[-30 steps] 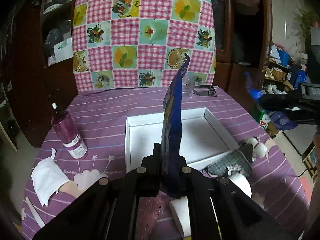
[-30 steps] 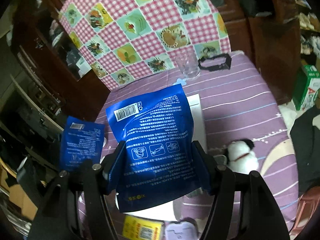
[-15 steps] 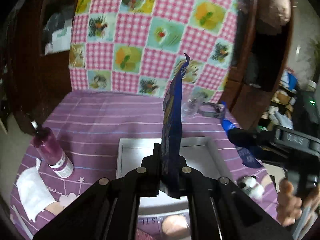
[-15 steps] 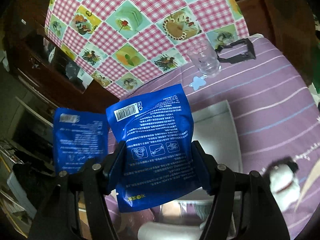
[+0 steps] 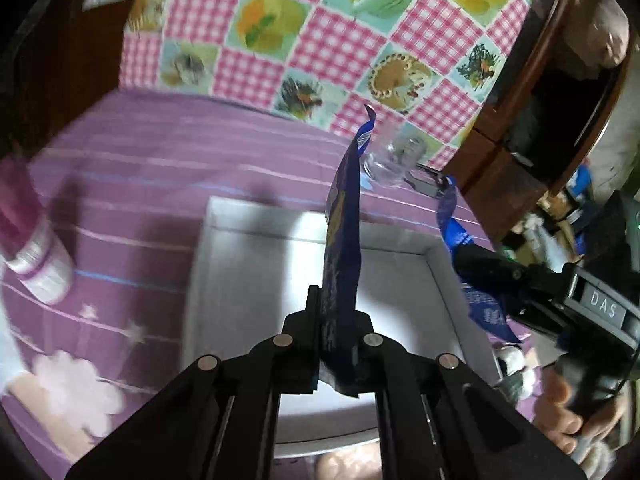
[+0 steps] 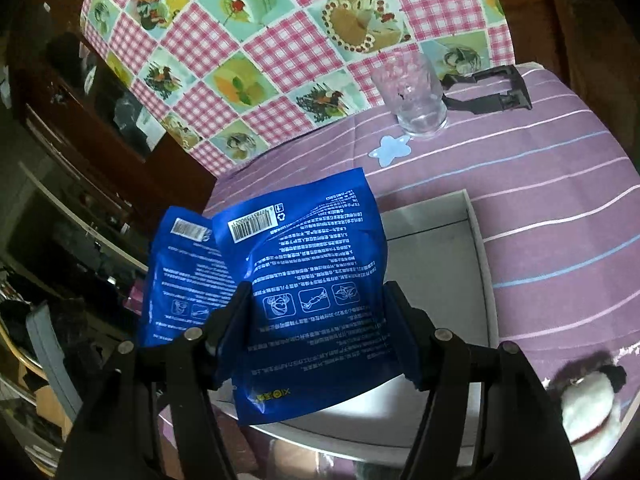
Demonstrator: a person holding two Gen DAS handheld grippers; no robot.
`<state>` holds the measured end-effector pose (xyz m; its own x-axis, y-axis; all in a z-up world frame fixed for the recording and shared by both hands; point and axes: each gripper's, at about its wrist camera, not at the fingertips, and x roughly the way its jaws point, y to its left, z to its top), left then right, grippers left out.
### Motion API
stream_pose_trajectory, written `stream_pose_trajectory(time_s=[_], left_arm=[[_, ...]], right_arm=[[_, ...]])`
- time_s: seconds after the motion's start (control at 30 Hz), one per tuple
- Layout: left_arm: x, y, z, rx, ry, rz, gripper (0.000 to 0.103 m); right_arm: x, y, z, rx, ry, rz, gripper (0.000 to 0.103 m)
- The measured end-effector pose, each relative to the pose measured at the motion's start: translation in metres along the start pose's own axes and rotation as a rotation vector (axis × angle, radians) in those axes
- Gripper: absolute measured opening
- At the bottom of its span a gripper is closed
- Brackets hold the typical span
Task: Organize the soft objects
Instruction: 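Carry both blue packets over the white box and lower them inside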
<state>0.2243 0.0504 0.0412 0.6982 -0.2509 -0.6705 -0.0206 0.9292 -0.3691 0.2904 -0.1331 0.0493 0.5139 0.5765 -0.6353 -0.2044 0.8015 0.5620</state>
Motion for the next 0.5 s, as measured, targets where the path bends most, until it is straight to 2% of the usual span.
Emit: stream_pose_trajectory(time_s=[0.13,0.27,0.37,0.5], left_arm=[[0.017,0.005,-0.007,-0.039,0.049,-0.055,0.004],[0.030,0.010,-0.013,-0.117,0.117,-0.167,0.004],[0.041,0.015,-0.016,-0.175,0.201,-0.156,0.004],[0.054,0.025,-0.021,-0.274,0.325,-0.162,0.007]], right_arm=[[0.012,-0.003,-0.004,-0.002,0.042,-0.023,0.066],[0.029,-0.009,-0.009,0.012,0.143,-0.147,0.066],[0.037,-0.019,-0.013,0.048,0.210,-0.213,0.070],[0.038,-0.024,-0.015,0.060,0.247,-0.318,0.077]])
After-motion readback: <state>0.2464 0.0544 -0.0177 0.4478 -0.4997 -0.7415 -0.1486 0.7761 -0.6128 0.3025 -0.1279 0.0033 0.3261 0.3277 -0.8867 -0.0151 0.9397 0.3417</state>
